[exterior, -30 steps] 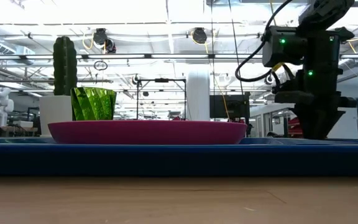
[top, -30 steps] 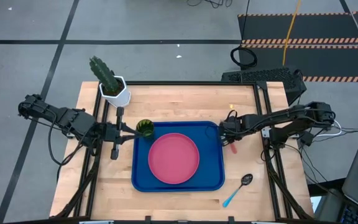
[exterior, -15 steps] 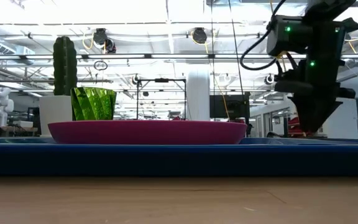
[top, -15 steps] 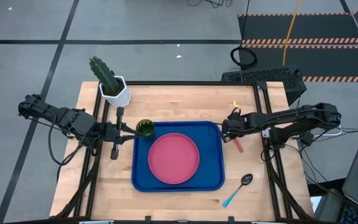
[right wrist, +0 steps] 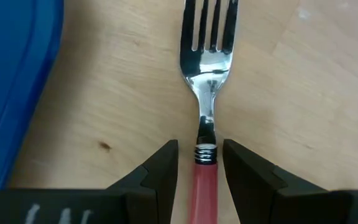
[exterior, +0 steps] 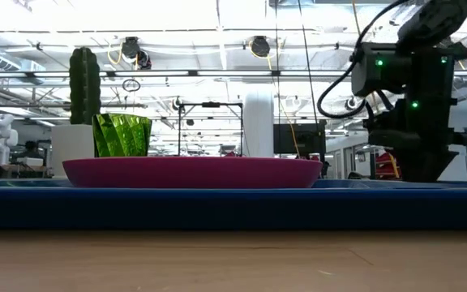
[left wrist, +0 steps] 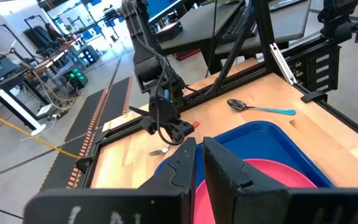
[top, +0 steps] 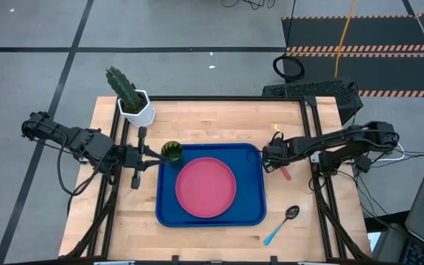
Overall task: Pick and place plate/cup/fork/spoon on tray
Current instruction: Put the pink fork on the right side of the plate on the blue serving tray
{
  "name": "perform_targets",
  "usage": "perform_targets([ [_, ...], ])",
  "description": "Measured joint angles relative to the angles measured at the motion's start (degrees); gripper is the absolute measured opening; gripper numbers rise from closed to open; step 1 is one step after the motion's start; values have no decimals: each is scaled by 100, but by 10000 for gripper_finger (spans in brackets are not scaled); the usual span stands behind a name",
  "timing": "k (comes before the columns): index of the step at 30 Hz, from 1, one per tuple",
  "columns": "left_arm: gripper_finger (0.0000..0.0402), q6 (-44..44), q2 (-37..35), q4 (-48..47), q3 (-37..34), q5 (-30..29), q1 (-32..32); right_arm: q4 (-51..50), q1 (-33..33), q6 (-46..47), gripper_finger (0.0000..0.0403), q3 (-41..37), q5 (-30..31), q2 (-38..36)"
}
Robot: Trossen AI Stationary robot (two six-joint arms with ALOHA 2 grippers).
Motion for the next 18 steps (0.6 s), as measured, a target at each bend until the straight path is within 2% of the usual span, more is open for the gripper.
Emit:
perform_targets([
  [6,33,7,-2,-58,0,1,2,246,-8,-159,112,-202,-124,-13],
  [8,33,8,-2,-61,0,1,2,245,-11,-334,90,-205,-143,-24],
  [12,33,9,-2,-62,0,2,2,209,-11,-549,21,-208,-171,-81],
  [18,33,5,-2,-111,0,2,2,-14,-61,-490,20,-215,-194,-308],
])
